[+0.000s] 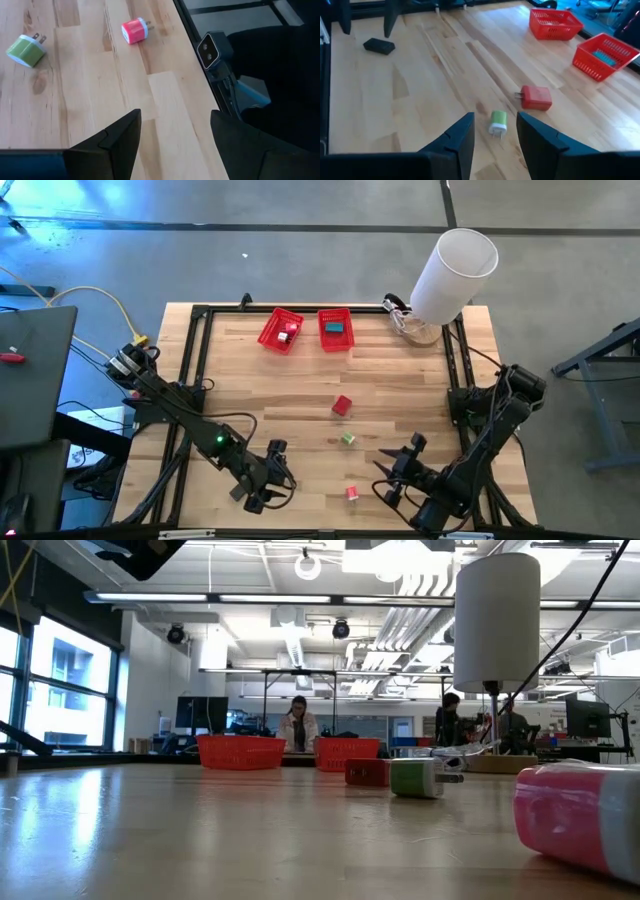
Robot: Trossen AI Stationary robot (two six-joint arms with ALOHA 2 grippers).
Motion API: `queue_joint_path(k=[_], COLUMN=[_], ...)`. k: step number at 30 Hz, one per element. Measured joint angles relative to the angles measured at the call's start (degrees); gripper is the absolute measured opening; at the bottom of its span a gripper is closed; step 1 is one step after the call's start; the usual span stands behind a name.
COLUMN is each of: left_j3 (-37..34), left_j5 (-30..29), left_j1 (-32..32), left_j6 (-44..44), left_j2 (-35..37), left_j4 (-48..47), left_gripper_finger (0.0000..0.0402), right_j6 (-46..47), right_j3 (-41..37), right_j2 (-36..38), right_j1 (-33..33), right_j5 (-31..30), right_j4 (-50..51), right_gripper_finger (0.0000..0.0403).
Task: Pick & Place Office items
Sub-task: Put the green charger adapter into the left red bin
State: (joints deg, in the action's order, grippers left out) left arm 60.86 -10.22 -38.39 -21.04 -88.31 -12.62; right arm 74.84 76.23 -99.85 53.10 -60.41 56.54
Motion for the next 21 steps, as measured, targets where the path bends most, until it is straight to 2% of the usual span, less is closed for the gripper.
queue_joint_path(k=[8,14,17,21], left_j3=[0.0,0.0,0.0,0.0], left_j5=[0.0,0.1,0.1,0.1], left_j1=[0.0,0.0,0.0,0.0], left_j6=[0.0,1.7,3.4,4.0], left_j2=[0.0,0.0,0.0,0.0], left_j4=[0.0,-0.4,-0.5,-0.5], left_gripper_finger=[0.0229,0.0229,0.0229,0.0229], right_j6=[-0.1,-1.7,-4.5,-4.6], right_j3=[0.0,-0.4,-0.4,-0.4], right_j2=[0.0,-0.9,-0.9,-0.9], right_j1=[-0.4,-2.1,-3.0,-3.9], right_j5=[5.6,8.5,11.3,12.3], right_j4=[-0.6,-7.9,-10.0,-9.5], right_gripper_finger=[0.0134,0.0138,0.0161,0.0212])
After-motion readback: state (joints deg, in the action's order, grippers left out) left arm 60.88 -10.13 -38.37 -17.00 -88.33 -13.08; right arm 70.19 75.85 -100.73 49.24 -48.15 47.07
